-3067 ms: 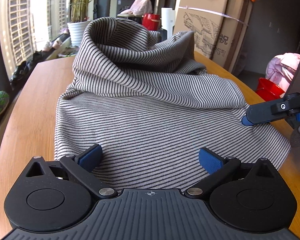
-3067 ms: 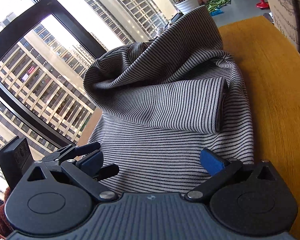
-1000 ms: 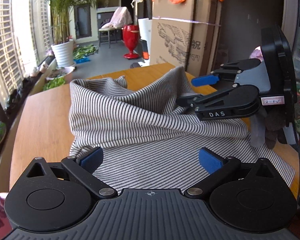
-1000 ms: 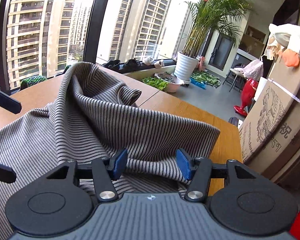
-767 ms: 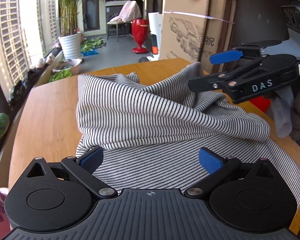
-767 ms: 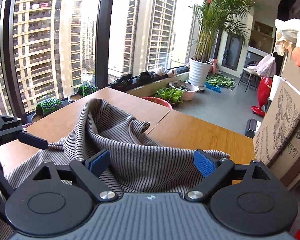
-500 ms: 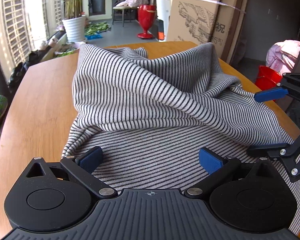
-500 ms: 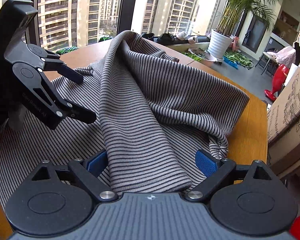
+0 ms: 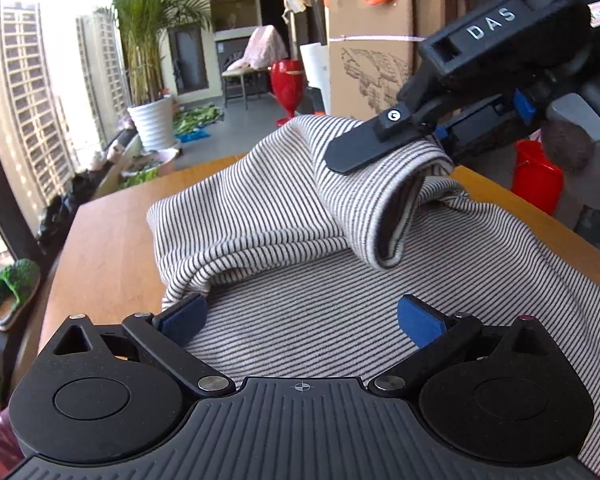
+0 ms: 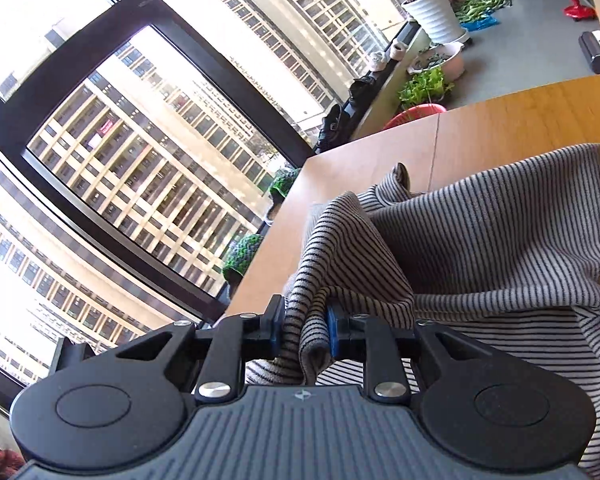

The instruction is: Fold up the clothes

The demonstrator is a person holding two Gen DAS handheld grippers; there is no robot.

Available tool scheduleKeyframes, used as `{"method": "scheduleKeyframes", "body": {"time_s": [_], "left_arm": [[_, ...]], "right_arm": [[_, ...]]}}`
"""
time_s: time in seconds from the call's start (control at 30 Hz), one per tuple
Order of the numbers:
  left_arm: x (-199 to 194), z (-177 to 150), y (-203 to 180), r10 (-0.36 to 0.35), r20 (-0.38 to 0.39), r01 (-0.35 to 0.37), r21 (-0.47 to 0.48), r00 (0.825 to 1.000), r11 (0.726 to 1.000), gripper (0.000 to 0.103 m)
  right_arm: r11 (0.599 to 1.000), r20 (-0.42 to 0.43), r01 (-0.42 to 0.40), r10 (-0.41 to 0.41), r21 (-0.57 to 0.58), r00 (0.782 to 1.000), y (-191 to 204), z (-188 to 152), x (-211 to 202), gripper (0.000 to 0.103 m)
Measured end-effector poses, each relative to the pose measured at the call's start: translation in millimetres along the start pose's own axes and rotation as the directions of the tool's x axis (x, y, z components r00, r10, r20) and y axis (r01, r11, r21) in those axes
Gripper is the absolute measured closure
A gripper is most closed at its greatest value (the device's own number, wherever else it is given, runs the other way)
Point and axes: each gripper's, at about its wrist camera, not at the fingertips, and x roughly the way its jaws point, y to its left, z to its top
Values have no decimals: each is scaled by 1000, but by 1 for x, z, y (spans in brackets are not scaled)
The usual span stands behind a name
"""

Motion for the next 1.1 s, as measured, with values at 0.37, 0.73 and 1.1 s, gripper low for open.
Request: {"method": "scheduleKeyframes", "body": {"time_s": [0.37,0.73,1.1], "left_arm": [[16,31,18,35,126,-29,-53,991,998,71],[-15,17,136,214,93,-171,-343,972,924,79],[-9,-6,67,6,47,0,-141,999,990,32]], "right_arm": [[996,81,57,-51,-75,995,17,7,-21,78],[848,119,383,-365,-365,923,17,-3,14,27],[702,13,434,-519,-564,855,7,-68,13,18]]}}
